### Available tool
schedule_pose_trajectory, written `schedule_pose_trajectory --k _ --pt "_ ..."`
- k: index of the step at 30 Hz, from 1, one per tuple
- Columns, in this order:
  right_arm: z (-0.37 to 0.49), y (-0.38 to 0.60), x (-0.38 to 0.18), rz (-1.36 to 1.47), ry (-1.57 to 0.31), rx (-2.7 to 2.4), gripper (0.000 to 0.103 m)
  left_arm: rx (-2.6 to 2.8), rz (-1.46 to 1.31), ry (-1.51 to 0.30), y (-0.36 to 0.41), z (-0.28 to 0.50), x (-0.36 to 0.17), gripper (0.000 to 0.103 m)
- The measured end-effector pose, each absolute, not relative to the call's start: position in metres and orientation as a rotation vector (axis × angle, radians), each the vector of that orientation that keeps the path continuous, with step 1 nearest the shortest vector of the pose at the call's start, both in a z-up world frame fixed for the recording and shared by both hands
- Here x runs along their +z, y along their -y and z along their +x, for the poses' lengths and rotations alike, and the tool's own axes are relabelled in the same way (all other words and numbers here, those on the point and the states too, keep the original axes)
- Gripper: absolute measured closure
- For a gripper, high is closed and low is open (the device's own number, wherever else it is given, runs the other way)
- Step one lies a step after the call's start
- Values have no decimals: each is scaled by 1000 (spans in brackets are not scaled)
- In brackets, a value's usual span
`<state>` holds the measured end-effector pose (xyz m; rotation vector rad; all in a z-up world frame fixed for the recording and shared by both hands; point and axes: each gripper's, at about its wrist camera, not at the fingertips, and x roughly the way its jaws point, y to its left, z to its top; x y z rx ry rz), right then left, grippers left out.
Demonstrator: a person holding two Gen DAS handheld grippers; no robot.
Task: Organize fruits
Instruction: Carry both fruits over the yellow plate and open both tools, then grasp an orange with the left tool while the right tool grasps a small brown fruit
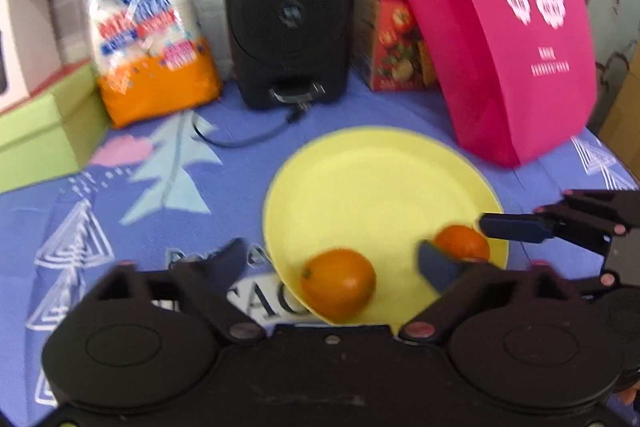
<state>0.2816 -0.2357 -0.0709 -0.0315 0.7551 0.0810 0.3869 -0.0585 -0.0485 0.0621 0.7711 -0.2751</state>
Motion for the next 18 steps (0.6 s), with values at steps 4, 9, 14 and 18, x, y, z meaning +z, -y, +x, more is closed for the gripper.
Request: schedule_pose_trajectory --k 4,9,14,18 --pt "273 239 -61 -28 -734 71 50 -261 69 -743 50 377 -36 2" --pt "243 239 -45 -35 -704 80 50 -241 87 -702 32 338 -19 2" --pt "207 230 -34 -41 -695 91 50 -212 57 -683 10 292 -7 2" --pt "178 218 -30 -36 -691 119 50 -195 58 -682 -1 256 -5 2"
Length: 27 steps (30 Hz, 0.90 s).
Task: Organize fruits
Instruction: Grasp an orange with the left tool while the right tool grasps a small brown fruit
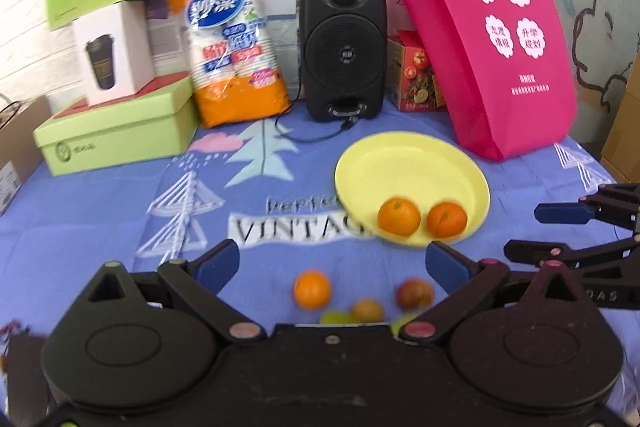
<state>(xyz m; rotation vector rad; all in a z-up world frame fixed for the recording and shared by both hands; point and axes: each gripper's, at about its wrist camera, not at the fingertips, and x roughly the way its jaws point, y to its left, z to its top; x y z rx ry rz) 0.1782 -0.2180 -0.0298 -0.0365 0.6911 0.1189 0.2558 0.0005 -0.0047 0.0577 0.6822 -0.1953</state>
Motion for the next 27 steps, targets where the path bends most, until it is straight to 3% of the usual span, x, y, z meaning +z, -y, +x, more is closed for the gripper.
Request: schedule_pose_trajectory --k 10,13,16,24,27 --pt "118 173 -38 -37 -724 239 50 -250 73 -684 -10 174 -23 3" --pt "106 158 -40 -56 -733 280 50 -256 80 -695 -11 166 -32 8" --pt "101 147 -43 -74 -744 305 50 -245 97 -717 -11 165 -41 20" --pt "95 131 -59 -118 -796 370 50 -225 97 -748 -14 177 -57 20" --pt "97 128 -64 -110 -802 381 49 -230 90 -768 -16 185 -64 30"
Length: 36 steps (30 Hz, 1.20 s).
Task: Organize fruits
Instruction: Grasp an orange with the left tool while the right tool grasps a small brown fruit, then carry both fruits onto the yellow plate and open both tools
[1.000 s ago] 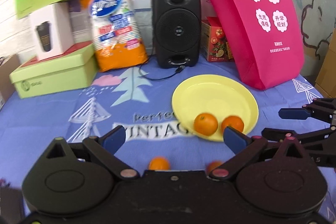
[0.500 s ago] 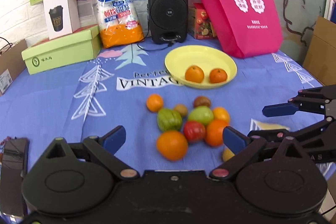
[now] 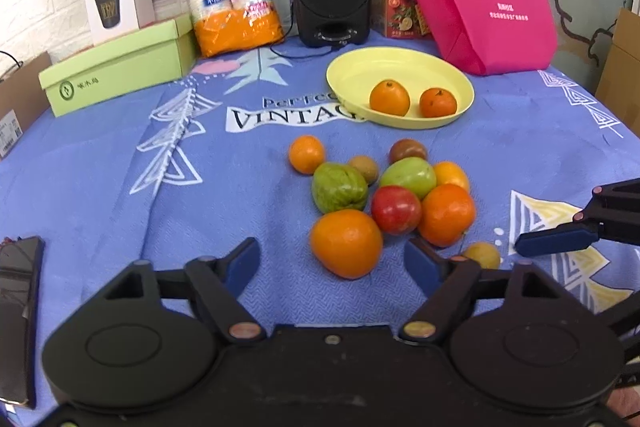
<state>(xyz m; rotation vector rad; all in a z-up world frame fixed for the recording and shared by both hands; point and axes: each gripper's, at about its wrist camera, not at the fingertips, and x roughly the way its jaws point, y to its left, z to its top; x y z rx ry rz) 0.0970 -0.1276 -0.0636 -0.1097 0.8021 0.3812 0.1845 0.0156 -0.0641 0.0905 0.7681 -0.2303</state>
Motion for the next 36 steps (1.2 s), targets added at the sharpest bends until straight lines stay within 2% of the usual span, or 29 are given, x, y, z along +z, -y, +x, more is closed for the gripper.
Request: schedule_pose_trajectory --k 2,12,14,16,17,23,36 --pt "101 128 -65 -105 -802 383 49 -232 85 -786 -16 190 -69 37" --pt "112 120 -72 -106 -785 367 49 -270 62 -801 -12 203 -81 43" --pt "113 118 -72 -116 -782 367 49 -284 53 -801 -12 205 -81 55" --pt "114 116 -73 -125 -780 374 53 -287 55 -801 -11 208 -81 58" --pt "114 116 -73 -124 -779 374 54 -283 59 -799 -11 209 -82 62" --pt "114 115 -71 -128 -776 387 76 -282 56 -805 -12 209 -80 62" --pt "105 128 -61 -127 -761 362 77 -292 42 -789 -23 189 -64 62"
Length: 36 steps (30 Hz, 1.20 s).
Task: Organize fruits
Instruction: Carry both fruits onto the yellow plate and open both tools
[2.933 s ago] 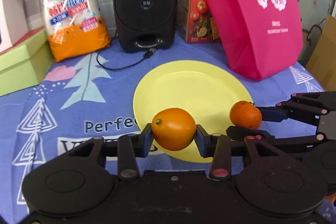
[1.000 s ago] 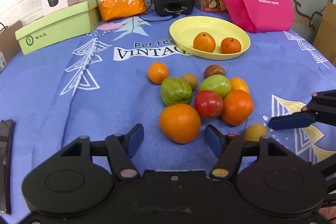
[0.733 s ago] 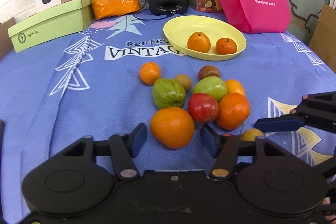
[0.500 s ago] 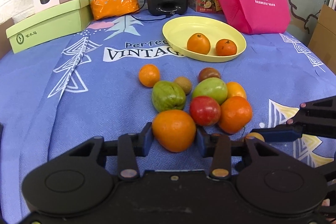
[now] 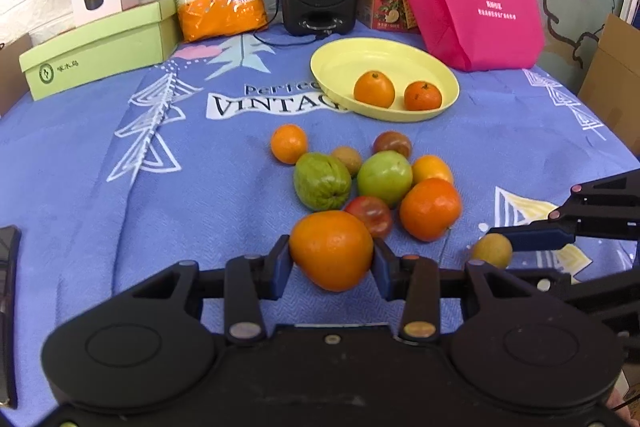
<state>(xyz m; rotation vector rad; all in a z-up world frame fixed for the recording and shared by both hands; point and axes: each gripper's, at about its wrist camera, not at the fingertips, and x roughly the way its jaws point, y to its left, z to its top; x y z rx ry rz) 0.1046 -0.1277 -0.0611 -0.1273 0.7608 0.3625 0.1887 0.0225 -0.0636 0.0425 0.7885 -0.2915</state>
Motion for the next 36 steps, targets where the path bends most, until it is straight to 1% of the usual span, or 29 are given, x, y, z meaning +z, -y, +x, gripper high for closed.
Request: schedule_pose_trajectory --k 8,15,27,30,36 --pt "105 141 -55 -116 -748 322 77 -307 36 -747 -22 189 -42 62" --pt "121 159 -43 -105 -712 289 77 -329 56 -724 -11 215 -29 62" --pt "187 209 -22 -117 -643 179 77 -349 99 -702 30 309 -16 62" --pt "210 222 -22 -95 -642 145 77 -353 114 -714 44 337 -22 62" --pt "255 237 -43 -55 -685 99 77 -335 105 -770 58 386 -44 62"
